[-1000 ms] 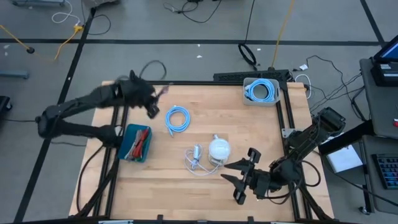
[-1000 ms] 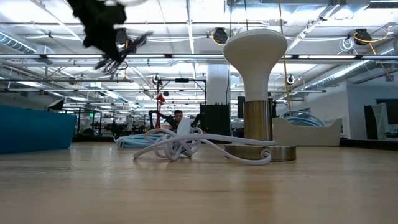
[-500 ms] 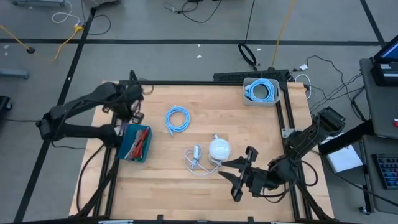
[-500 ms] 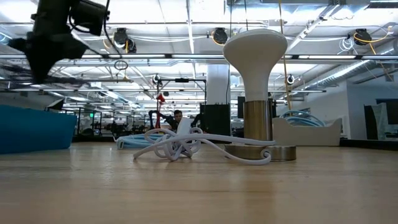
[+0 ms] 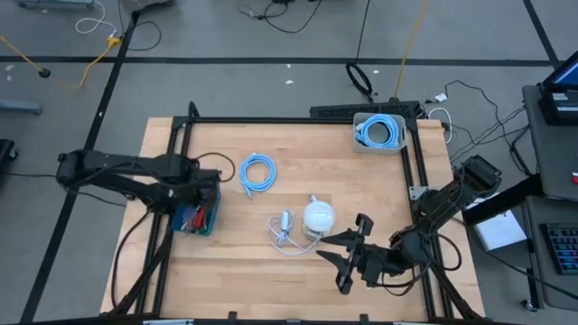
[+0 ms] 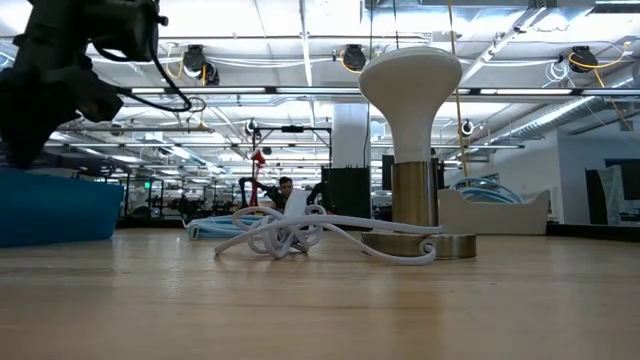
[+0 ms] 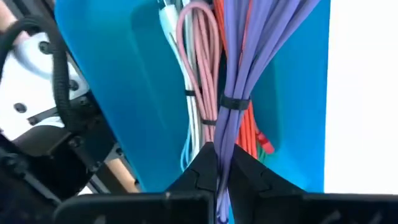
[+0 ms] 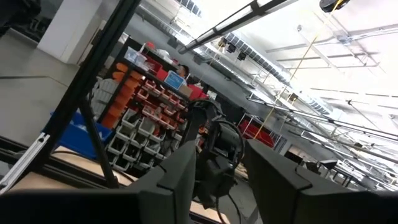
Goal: Pick & Place USB Port
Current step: Put the violet charger cable into the blue bin
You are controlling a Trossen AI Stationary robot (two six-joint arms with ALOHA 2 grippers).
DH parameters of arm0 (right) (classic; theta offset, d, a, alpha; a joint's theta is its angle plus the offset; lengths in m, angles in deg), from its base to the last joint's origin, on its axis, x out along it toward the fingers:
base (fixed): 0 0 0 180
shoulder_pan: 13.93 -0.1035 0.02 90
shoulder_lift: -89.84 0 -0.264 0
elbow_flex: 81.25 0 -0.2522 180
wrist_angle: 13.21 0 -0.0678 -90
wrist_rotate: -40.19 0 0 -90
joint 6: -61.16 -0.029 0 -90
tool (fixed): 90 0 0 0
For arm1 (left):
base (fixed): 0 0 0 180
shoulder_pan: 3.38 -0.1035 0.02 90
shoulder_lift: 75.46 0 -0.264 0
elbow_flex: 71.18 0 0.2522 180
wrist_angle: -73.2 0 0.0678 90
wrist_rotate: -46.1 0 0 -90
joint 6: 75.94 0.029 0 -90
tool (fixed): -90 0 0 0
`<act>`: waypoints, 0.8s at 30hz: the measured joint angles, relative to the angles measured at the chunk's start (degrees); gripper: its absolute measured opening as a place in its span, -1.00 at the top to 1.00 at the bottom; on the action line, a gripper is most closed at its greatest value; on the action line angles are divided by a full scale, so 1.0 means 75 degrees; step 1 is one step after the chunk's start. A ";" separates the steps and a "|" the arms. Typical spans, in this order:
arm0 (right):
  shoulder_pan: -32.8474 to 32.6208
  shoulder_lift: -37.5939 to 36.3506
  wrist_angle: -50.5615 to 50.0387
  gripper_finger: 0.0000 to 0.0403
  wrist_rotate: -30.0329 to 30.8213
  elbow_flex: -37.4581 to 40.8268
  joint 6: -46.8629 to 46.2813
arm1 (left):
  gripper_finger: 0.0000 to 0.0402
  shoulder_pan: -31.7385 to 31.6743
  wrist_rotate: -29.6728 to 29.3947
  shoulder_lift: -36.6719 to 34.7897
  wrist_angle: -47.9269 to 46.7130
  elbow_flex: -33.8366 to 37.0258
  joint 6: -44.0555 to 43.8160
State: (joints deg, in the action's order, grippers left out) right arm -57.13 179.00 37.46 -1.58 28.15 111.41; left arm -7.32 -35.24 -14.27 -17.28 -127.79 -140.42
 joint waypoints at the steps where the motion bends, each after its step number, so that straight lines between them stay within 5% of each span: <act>1: 0.0000 0.0000 -0.0001 0.36 0.0000 0.0000 0.0002 | 0.94 0.0134 -0.0046 0.0026 -0.0005 -0.0003 -0.0130; 24: -0.0003 0.0000 0.0000 0.36 -0.0006 0.0000 -0.0004 | 0.94 0.1403 0.0522 0.0038 -0.0019 0.0003 -0.1573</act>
State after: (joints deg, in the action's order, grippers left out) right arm -57.15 179.00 37.46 -1.62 28.15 111.38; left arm 3.20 -31.33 -13.99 -17.43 -127.77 -152.21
